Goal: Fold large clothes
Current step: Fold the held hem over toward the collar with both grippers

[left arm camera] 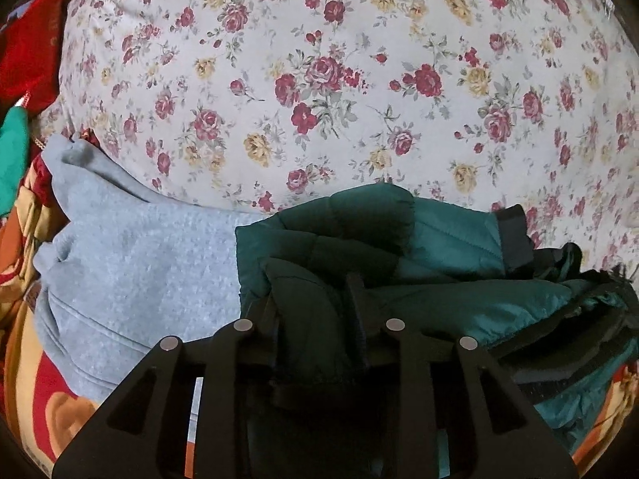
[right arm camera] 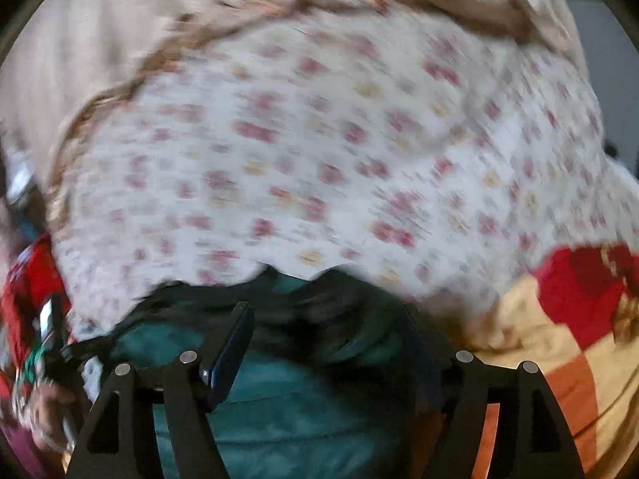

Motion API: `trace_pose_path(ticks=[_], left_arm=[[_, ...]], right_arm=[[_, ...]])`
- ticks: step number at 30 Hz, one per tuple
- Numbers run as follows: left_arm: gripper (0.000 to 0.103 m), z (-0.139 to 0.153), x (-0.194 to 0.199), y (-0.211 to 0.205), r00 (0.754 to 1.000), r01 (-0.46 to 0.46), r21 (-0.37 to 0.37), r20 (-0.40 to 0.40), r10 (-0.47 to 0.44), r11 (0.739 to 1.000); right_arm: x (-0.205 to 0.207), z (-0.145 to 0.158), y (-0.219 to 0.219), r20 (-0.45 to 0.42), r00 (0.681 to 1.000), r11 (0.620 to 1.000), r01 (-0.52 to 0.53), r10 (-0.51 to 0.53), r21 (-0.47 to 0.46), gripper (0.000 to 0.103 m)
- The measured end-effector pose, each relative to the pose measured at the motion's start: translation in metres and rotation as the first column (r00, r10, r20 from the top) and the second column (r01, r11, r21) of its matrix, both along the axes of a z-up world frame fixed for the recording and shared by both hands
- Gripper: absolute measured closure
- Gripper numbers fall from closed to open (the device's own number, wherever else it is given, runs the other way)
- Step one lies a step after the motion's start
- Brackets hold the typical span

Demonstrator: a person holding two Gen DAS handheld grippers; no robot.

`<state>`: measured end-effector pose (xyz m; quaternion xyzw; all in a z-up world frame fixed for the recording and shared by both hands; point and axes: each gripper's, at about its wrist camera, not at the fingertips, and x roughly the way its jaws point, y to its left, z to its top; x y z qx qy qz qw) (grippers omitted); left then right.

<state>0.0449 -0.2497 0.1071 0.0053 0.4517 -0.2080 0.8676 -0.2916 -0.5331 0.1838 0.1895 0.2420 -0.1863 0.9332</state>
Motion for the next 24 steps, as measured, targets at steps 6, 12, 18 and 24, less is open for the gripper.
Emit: trace_pose_path(ticks=[6, 12, 18, 24], left_arm=[[0.067, 0.008, -0.003, 0.005, 1.000, 0.023, -0.029, -0.007, -0.023, 0.999], [0.021, 0.039, -0.007, 0.023, 0.996, 0.089, -0.107, 0.016, -0.088, 0.990], [0.016, 0.052, -0.017, 0.038, 0.993, 0.092, -0.096, 0.088, -0.084, 0.991], [0.016, 0.027, -0.024, 0.022, 0.994, 0.096, -0.064, 0.059, -0.093, 0.993]], right_arm=[[0.077, -0.039, 0.090, -0.162, 0.943, 0.950, -0.305, 0.292, -0.066, 0.031], [0.162, -0.088, 0.104, -0.242, 0.949, 0.963, -0.238, 0.203, -0.128, 0.031], [0.186, -0.099, 0.079, -0.243, 0.960, 0.985, -0.158, 0.137, -0.069, 0.031], [0.154, -0.075, 0.076, -0.191, 0.968, 0.984, -0.173, 0.162, -0.046, 0.031]])
